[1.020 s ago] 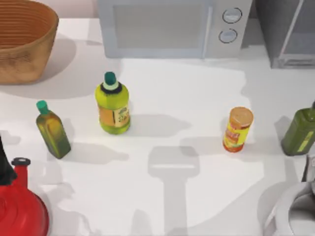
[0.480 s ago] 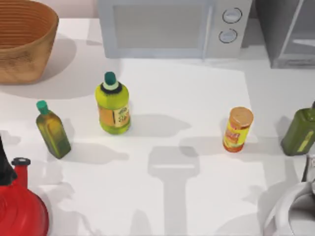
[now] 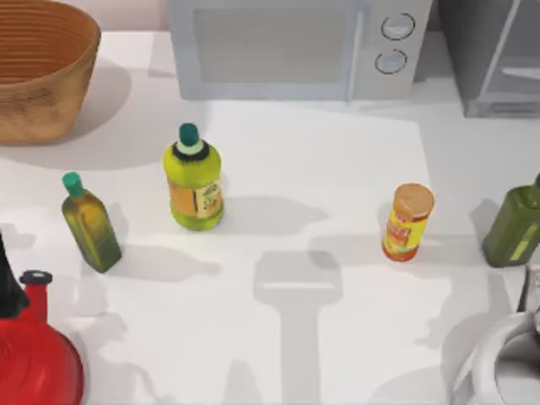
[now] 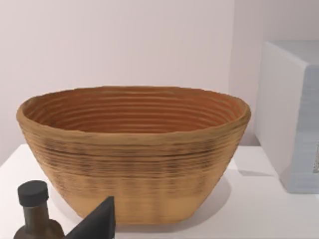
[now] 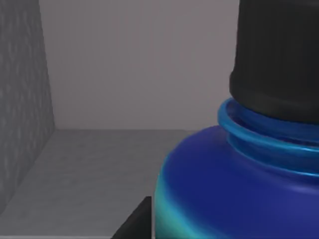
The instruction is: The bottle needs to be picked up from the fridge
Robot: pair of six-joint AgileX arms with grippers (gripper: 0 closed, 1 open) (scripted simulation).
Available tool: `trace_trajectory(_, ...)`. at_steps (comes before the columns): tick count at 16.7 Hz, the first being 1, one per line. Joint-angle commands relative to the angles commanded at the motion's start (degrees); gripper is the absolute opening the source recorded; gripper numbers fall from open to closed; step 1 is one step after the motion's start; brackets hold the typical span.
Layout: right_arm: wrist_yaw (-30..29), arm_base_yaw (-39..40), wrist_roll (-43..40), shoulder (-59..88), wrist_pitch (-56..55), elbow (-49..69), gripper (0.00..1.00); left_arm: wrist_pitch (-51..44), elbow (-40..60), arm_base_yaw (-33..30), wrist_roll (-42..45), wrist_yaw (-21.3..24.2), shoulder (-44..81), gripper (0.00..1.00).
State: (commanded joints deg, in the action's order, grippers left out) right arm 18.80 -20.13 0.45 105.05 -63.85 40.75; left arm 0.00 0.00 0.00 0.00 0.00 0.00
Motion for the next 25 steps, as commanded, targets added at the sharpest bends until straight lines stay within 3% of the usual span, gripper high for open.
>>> trace_trajectory(6, -3.56, 4.2, -0.58, -21.84, 13.79, -8.63, 0.0, 0.0, 0.0, 0.0, 0.0, 0.0, 0.0, 1.0)
trace_trajectory(18, -15.34, 16.92, -0.68, -90.4, 53.34, -34.28, 0.0, 0.0, 0.0, 0.0, 0.0, 0.0, 0.0, 1.0)
trace_trajectory(25, -18.8, 20.13, -0.45, -105.05, 63.85, -40.75, 0.0, 0.0, 0.0, 0.0, 0.0, 0.0, 0.0, 1.0)
